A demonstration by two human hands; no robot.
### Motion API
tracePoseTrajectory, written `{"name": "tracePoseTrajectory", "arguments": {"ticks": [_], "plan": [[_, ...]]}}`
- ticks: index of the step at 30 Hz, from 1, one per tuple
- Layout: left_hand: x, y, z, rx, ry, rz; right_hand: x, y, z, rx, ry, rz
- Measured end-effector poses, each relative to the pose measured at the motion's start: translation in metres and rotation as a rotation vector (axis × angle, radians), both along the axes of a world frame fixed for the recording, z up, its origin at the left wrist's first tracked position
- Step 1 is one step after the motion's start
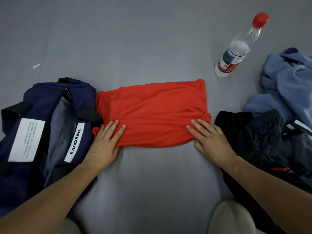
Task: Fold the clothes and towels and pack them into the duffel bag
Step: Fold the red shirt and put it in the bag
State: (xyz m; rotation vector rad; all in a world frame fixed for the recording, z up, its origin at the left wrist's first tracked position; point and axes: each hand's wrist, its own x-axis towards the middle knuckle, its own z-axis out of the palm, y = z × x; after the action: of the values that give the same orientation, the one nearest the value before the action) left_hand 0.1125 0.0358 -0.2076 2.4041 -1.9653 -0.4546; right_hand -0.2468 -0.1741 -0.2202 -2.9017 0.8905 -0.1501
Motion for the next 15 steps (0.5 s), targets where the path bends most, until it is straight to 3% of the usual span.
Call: {"name": "tracePoseTrajectory", "arguments": {"ticks": [7, 12, 15], "plan": [[-0.008, 0.003, 0.023, -0.126, 0.087, 0.072, 0.004, 0.003, 0.021, -0.016, -0.119, -0.066], [-0.004, 0.001, 0.047, 0.120, 0.340, 0.201, -0.005, 0.010, 0.054, 0.209, -0.045, -0.213], [0.006, -0.016, 0.045, 0.047, 0.362, 0.255, 0.011, -0.008, 0.055, 0.196, 0.023, -0.287]]}}
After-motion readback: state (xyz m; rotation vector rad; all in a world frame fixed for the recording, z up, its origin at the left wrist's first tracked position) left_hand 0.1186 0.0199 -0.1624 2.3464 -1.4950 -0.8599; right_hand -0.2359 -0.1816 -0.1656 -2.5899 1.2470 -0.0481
